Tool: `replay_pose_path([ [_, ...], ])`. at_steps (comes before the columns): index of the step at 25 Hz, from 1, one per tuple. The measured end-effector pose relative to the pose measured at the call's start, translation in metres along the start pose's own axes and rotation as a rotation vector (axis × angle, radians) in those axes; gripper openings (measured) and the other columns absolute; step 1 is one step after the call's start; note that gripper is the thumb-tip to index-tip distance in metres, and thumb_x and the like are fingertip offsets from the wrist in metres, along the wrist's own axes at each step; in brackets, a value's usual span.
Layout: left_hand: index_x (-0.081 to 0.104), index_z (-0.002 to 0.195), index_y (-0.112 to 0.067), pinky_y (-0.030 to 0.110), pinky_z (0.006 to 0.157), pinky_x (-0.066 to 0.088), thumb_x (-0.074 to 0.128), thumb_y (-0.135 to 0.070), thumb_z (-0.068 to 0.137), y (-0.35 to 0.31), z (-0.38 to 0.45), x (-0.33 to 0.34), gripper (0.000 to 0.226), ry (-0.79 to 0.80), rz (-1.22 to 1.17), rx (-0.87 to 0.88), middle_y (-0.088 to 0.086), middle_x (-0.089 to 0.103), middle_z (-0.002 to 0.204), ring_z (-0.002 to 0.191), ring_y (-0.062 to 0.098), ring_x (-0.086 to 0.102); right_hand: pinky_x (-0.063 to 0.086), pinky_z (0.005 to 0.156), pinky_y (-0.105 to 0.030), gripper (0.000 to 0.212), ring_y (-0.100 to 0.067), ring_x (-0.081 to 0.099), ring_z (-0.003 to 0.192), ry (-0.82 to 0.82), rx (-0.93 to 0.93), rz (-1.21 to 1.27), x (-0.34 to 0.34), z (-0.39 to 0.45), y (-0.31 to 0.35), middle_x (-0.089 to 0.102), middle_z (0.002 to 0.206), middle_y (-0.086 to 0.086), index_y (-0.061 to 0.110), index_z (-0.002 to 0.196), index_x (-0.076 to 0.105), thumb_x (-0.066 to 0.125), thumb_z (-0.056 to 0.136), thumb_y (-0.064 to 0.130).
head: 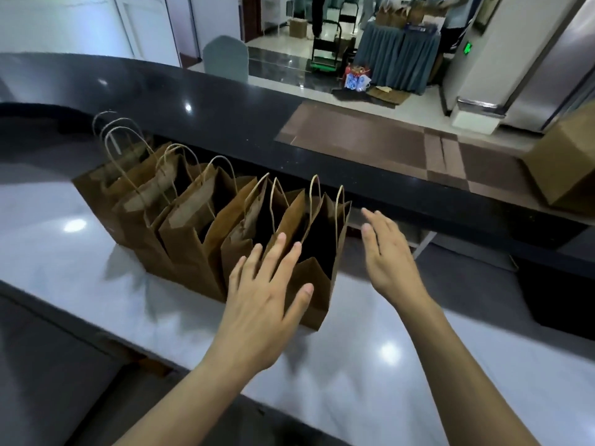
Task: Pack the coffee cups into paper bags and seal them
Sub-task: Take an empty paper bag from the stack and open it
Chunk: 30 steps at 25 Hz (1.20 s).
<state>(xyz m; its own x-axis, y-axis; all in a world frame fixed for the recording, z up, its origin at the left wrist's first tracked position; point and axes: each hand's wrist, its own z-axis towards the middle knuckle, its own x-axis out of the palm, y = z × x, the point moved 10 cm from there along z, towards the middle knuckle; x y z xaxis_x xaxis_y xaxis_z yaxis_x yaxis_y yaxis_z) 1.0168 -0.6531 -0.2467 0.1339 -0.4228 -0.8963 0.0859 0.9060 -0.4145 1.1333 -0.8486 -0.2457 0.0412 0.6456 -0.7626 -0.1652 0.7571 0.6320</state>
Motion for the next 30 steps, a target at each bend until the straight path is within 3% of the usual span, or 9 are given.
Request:
replay_pose_path([
  [6, 0.016, 0.16, -0.032, 0.035, 0.125, 0.006, 0.023, -0.053, 0.106, -0.015, 0.02, 0.015, 0.058, -0.061, -0.037, -0.035, -0.016, 0.015, 0.165, 0.154, 0.008, -0.002, 0.026, 0.114, -0.028, 0.04, -0.013, 0.033, 0.147, 0.109, -0.144, 0.031, 0.009, 0.059, -0.015, 0.041, 0.157, 0.001, 0.027, 0.145, 0.053, 0.034, 0.11, 0.034],
  [11, 0.021, 0.159, -0.03, 0.029, 0.122, 0.002, 0.019, -0.049, 0.106, -0.02, 0.034, 0.023, 0.056, -0.042, 0.008, -0.073, -0.014, 0.029, 0.161, 0.153, 0.009, 0.004, 0.036, 0.109, -0.029, 0.032, -0.013, 0.047, 0.136, 0.217, -0.228, 0.085, 0.021, 0.087, -0.005, 0.054, 0.146, 0.005, 0.024, 0.129, 0.067, 0.043, 0.109, 0.032],
  [15, 0.031, 0.156, -0.031, 0.03, 0.121, 0.004, 0.017, -0.05, 0.105, -0.022, 0.038, 0.032, 0.056, -0.02, 0.069, -0.093, -0.013, 0.038, 0.156, 0.152, 0.012, 0.01, 0.034, 0.109, -0.03, 0.034, -0.017, 0.048, 0.136, 0.319, -0.303, -0.036, 0.035, 0.098, 0.003, 0.057, 0.144, 0.002, 0.019, 0.124, 0.071, 0.044, 0.108, 0.032],
  [18, 0.048, 0.147, -0.03, 0.032, 0.119, 0.011, 0.014, -0.053, 0.102, -0.027, 0.04, 0.031, 0.06, -0.041, 0.119, -0.099, -0.011, 0.045, 0.147, 0.146, 0.014, 0.02, 0.035, 0.113, -0.036, 0.035, -0.016, 0.05, 0.128, 0.332, -0.369, -0.134, 0.038, 0.1, 0.007, 0.061, 0.129, 0.003, 0.019, 0.115, 0.075, 0.044, 0.108, 0.033],
  [23, 0.073, 0.113, -0.024, 0.035, 0.113, 0.025, 0.033, -0.046, 0.1, -0.038, 0.04, 0.021, 0.048, -0.156, 0.122, -0.097, -0.006, 0.06, 0.121, 0.128, 0.014, 0.041, 0.046, 0.084, -0.036, 0.034, -0.015, 0.055, 0.095, 0.344, -0.295, -0.134, 0.028, 0.099, -0.009, 0.054, 0.103, 0.007, 0.027, 0.098, 0.077, 0.047, 0.106, 0.041],
  [27, 0.072, 0.087, -0.023, 0.042, 0.113, 0.03, 0.06, -0.036, 0.094, -0.047, 0.044, 0.018, 0.019, -0.198, 0.157, -0.069, -0.007, 0.07, 0.103, 0.124, 0.018, 0.053, 0.046, 0.069, -0.026, 0.015, -0.007, 0.056, 0.085, 0.369, -0.305, -0.095, 0.016, 0.09, -0.016, 0.056, 0.091, 0.011, 0.033, 0.093, 0.074, 0.062, 0.1, 0.034],
  [30, 0.068, 0.086, -0.025, 0.046, 0.119, 0.022, 0.067, -0.036, 0.091, -0.047, 0.042, 0.025, 0.012, -0.155, 0.145, -0.105, -0.009, 0.071, 0.094, 0.125, 0.018, 0.054, 0.045, 0.074, -0.025, 0.02, -0.007, 0.056, 0.088, 0.402, -0.316, -0.086, 0.011, 0.083, -0.02, 0.056, 0.097, 0.008, 0.038, 0.098, 0.073, 0.062, 0.098, 0.021],
])
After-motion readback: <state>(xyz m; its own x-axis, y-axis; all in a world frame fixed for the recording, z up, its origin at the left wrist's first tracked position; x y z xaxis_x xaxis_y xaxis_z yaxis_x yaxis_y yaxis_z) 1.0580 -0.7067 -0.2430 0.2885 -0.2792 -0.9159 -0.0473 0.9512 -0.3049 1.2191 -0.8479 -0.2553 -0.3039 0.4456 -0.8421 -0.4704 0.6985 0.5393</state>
